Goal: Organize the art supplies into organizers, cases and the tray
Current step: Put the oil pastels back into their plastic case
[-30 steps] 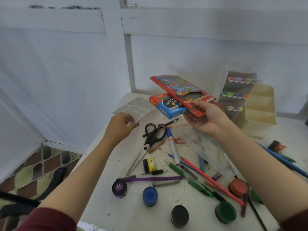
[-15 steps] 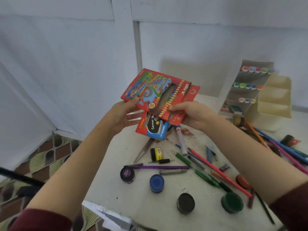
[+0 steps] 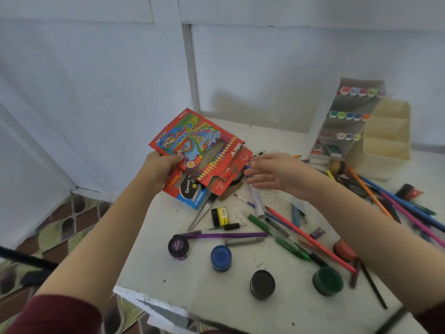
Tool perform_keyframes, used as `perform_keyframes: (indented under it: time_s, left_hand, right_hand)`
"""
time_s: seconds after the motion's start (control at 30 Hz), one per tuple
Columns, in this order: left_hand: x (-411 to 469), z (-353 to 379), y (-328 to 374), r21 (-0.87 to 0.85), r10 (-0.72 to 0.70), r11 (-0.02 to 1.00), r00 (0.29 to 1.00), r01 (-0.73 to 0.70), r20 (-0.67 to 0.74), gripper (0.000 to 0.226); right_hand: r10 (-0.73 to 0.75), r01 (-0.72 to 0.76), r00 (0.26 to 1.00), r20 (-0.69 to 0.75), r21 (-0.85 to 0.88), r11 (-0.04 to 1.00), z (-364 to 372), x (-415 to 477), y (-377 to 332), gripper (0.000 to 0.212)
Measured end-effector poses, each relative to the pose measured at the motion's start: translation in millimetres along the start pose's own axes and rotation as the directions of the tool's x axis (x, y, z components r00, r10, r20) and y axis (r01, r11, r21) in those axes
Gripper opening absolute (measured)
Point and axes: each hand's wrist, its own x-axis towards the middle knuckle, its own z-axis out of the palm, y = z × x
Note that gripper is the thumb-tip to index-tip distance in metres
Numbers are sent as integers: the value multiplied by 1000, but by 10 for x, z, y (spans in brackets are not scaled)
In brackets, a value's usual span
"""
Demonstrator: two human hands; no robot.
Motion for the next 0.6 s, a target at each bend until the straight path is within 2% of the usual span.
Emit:
perform_keyframes:
  time_s: [0.1,0.17,0.2,0.27,0.3,0.33,0.37,0.47,0.53,0.6]
  left_hand:
    - [32,-18,-77,45,-30,999,999,31,-18,37]
    - [33,-6,-118,72,-28,997,998,32,-52,39]
    - [33,1,-134,79,-21,996,997,27,-73,41]
    - [38,28,-161,85,7,996,994,3,-110,47]
    - [39,36,-170,96,21,995,990,-8,-137,51]
    - [42,55,-174,120,33,993,985,-12,-172,53]
    - [40,53,-172,151,45,988,977,-13,-208,56]
    - [93,33,-183,249,79,968,960,-9,-270,74]
    - [121,17,-183,311,99,950,952,-4,-290,89]
    - [134,18,-183,356,127,934,946,-14,-297,95]
  right_hand:
    - [-62,51,996,-71,-144,988,-117,-103,27,21]
    - [-150,89,978,-142,-366,926,-188,-187,58,10]
    - [-213,98,965,-155,-538,837,-232,-230,84,7]
    - [-283,56,951,-123,-833,550,-313,-308,164,17]
    - [-293,19,950,-111,-913,409,-337,-336,207,23]
    - [-298,-10,949,-108,-950,313,-365,-364,252,28]
    - [-285,-32,952,-111,-963,268,-377,-374,289,32]
    - [-232,-73,963,-139,-960,269,-416,-409,389,29]
    - [-269,-57,954,-131,-962,266,-428,-415,427,20]
    - [-321,-30,939,-125,-958,285,-433,-415,426,24]
